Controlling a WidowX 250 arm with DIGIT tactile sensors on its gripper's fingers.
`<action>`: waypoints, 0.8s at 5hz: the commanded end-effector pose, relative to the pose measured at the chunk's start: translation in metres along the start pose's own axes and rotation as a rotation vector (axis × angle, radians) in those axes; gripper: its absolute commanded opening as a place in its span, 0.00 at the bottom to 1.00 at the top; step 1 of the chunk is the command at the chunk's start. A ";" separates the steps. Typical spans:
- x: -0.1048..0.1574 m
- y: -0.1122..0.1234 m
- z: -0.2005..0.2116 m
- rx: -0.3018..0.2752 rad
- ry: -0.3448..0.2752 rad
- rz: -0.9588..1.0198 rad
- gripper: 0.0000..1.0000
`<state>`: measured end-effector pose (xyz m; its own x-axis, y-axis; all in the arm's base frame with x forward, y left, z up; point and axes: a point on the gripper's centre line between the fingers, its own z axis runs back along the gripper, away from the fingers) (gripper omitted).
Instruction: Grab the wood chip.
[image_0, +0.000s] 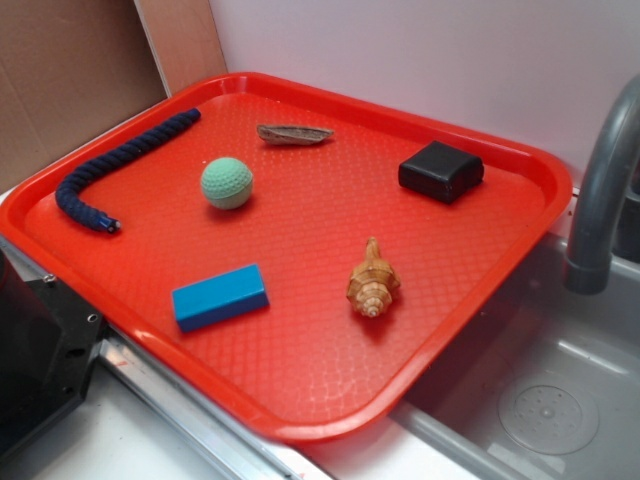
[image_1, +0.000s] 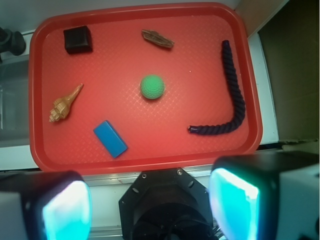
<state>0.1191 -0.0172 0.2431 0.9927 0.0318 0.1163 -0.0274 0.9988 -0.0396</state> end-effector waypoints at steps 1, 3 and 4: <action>0.000 0.000 0.000 0.000 0.000 0.000 1.00; 0.086 -0.006 -0.009 0.046 -0.054 0.034 1.00; 0.132 -0.001 -0.036 0.044 -0.029 -0.137 1.00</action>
<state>0.2512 -0.0175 0.2050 0.9869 -0.1412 0.0774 0.1405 0.9900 0.0143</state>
